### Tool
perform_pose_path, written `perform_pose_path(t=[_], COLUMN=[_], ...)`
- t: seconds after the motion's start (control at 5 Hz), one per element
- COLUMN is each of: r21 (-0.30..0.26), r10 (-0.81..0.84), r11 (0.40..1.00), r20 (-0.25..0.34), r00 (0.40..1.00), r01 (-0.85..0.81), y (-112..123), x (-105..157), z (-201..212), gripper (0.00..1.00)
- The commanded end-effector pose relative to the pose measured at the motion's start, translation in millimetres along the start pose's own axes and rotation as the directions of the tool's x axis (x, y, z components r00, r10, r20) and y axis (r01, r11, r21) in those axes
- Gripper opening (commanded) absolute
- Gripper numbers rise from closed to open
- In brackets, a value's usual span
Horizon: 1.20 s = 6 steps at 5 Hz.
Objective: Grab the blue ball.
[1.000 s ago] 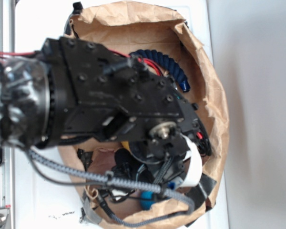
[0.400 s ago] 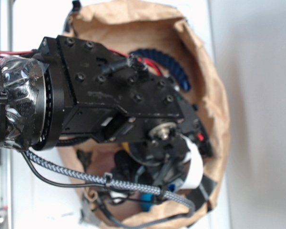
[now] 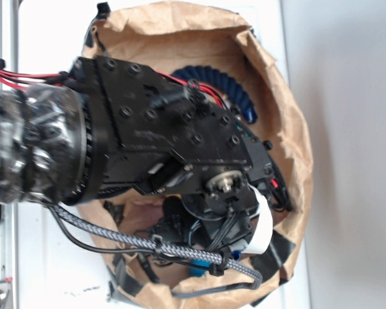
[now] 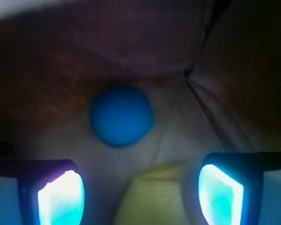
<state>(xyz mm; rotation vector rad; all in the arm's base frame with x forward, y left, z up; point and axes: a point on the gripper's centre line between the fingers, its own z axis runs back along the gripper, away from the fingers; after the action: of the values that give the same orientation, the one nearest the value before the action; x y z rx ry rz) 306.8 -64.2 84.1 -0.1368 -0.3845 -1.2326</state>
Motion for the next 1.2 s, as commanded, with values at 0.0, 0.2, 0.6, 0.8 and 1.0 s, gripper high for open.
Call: perform_pose_path(t=[0.0,0.2,0.6,0.8,1.0], r21=[-0.013,-0.027,-0.089,-0.153,-0.173], r10=[-0.230,-0.316,-0.324,-0.298,-0.304], r11=[0.973,0.948,0.936,0.927,0.918], r20=[0.007,0.023,0.167,0.257,0.266], r00=[0.973,0.948,0.931,0.919,0.915], r01=[0.230,0.317,0.341,0.343,0.356], y=[-22,-31,-27,-21,-24], x=[40,49,56,52,54], z=[-6,-11,-23,-41,-52], gripper=[1.00,1.00,1.00,1.00,1.00])
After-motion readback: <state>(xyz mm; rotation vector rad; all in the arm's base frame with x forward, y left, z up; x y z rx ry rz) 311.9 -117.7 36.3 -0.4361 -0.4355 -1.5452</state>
